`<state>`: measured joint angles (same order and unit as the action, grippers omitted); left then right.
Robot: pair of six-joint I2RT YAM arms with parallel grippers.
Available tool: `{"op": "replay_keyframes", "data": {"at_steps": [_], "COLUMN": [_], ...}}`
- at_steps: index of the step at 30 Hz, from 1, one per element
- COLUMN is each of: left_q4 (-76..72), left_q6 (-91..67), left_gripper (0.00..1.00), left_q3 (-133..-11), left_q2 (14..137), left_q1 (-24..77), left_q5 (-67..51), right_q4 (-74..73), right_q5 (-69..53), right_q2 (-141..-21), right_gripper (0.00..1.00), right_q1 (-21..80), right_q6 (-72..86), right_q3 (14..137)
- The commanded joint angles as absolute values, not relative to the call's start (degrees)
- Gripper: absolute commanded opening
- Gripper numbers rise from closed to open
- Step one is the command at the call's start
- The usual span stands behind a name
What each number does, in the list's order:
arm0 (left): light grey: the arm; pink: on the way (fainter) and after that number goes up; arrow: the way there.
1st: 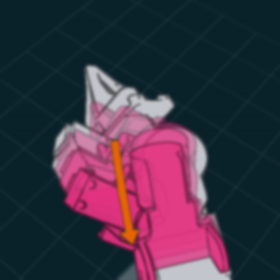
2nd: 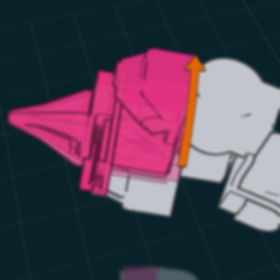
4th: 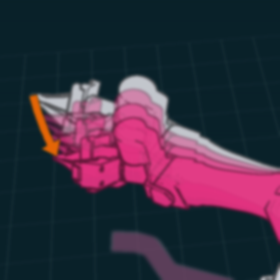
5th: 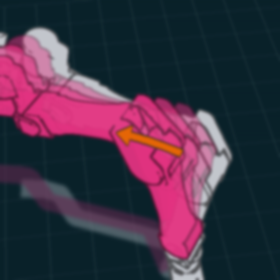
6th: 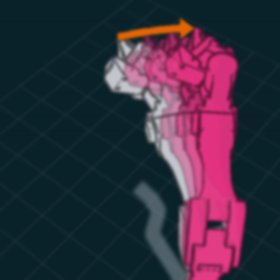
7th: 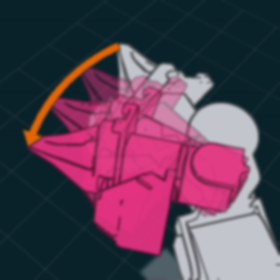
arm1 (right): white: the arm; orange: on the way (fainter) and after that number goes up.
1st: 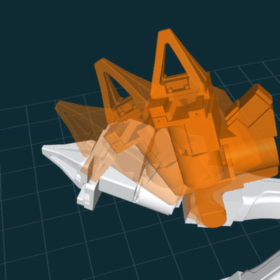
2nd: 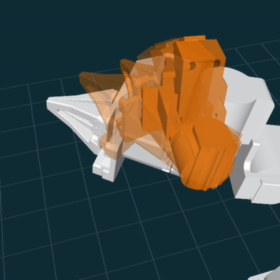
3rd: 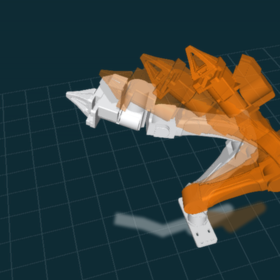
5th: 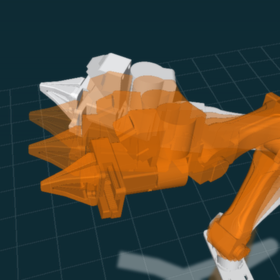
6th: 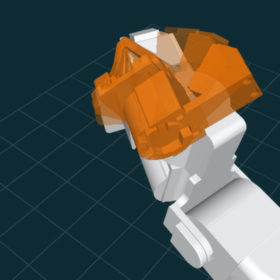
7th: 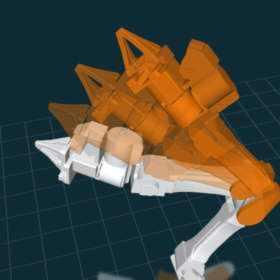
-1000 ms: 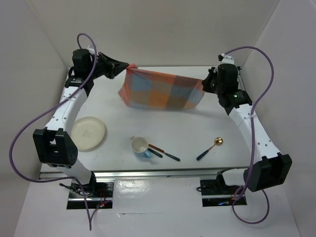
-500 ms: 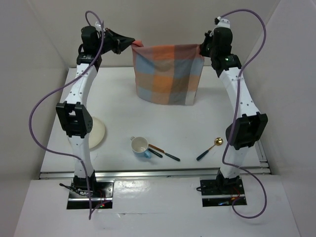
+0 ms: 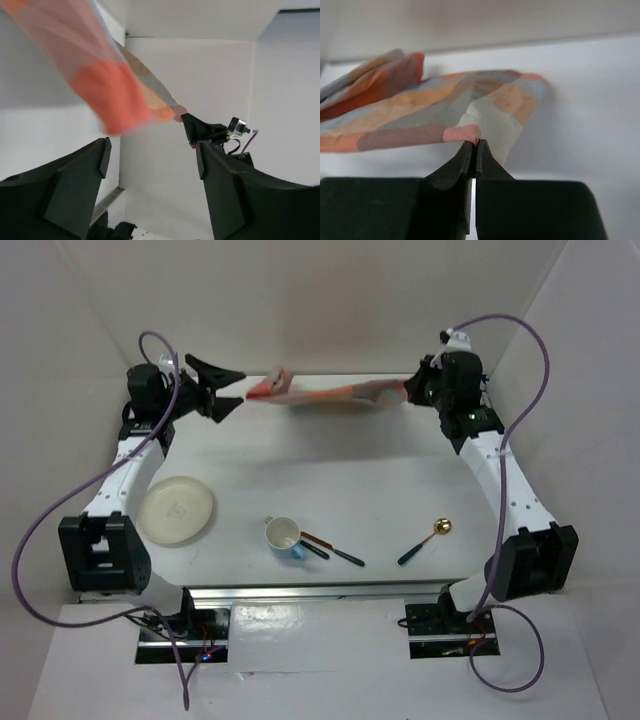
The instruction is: Set the dinner table for one person
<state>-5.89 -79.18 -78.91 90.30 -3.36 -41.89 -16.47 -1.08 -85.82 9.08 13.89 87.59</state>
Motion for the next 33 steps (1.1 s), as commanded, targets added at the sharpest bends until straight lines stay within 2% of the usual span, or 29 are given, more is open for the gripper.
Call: {"op": "replay_keyframes", "data": {"at_steps": [1, 2, 3, 5, 7, 8, 9, 10, 11, 12, 14, 15, 17, 20, 24, 26, 29, 33], "left_q4": [-4.1, -2.3, -0.7, 3.8, 6.3, 8.6, 8.6, 9.2, 10.3, 14.1, 17.8, 21.8, 28.1, 32.3, 34.3, 34.9, 38.1, 37.3], "left_q6": [-76.0, -74.1, -73.1, -69.3, -66.4, -63.9, -62.6, -61.1, -59.4, -55.8, -50.6, -46.6, -42.7, -39.4, -37.3, -37.3, -37.3, -38.7], "left_gripper": [0.90, 1.00, 1.00, 1.00, 0.98, 0.93, 0.78, 0.58, 0.18, 0.03, 0.00, 0.00, 0.00, 0.00, 0.00, 0.00, 0.00, 0.00], "left_q3": [-67.0, -63.5, -62.4, -61.9, -63.3, -64.2, -65.1, -67.4, -69.1, -71.2, -79.2, -82.2, -89.3, -96.0, -100.3, -101.2, -101.2, -96.3], "left_q2": [80.3, 78.2, 76.7, 74.8, 74.8, 75.9, 77.1, 78.5, 80.1, 84.9, 90.9, 94.2, 102.9, 112.5, 119.9, 121.5, 123.9, 124.6], "left_q1": [-4.7, -4.7, -5.4, -6.3, -7.2, -7.2, -6.7, -6.0, -3.8, -2.5, 2.2, 3.8, 8.0, 10.7, 12.6, 12.6, 12.6, 12.6], "left_q5": [-39.8, -37.8, -37.0, -35.3, -34.3, -33.5, -33.5, -33.5, -32.6, -31.7, -32.3, -28.6, -22.3, -15.9, -7.7, -5.4, -1.1, -1.1], "right_q4": [-12.3, -11.8, -12.5, -13.5, -15.8, -17.6, -18.4, -19.1, -19.1, -19.6, -20.1, -21.0, -23.5, -27.1, -33.2, -33.8, -33.8, -32.0], "right_q5": [-4.6, -6.3, -7.0, -7.7, -6.5, -5.5, -3.8, -2.9, -1.9, -0.1, 0.6, 0.6, 0.6, -1.2, -2.5, -3.1, -4.6, -5.1], "right_q2": [-79.3, -76.5, -75.2, -72.4, -71.0, -70.4, -69.6, -69.6, -68.9, -68.9, -71.0, -72.4, -79.0, -87.9, -103.5, -106.6, -110.7, -113.5], "right_gripper": [0.00, 0.11, 0.26, 0.66, 0.97, 0.99, 0.99, 0.99, 0.99, 0.87, 0.53, 0.22, 0.03, 0.00, 0.00, 0.00, 0.00, 0.00], "right_q1": [9.8, 10.5, 11.1, 12.0, 13.9, 13.9, 13.9, 13.9, 13.9, 14.4, 14.4, 14.4, 14.4, 13.9, 13.4, 12.8, 12.1, 11.6], "right_q6": [15.6, 16.6, 16.6, 16.6, 16.6, 16.6, 16.6, 16.6, 16.6, 17.1, 18.6, 19.7, 21.2, 21.9, 22.5, 23.0, 23.5, 24.1], "right_q3": [72.5, 66.7, 64.3, 60.0, 57.1, 57.0, 57.0, 57.0, 57.0, 57.7, 59.5, 60.4, 63.7, 71.5, 81.5, 84.4, 84.4, 81.6]}}
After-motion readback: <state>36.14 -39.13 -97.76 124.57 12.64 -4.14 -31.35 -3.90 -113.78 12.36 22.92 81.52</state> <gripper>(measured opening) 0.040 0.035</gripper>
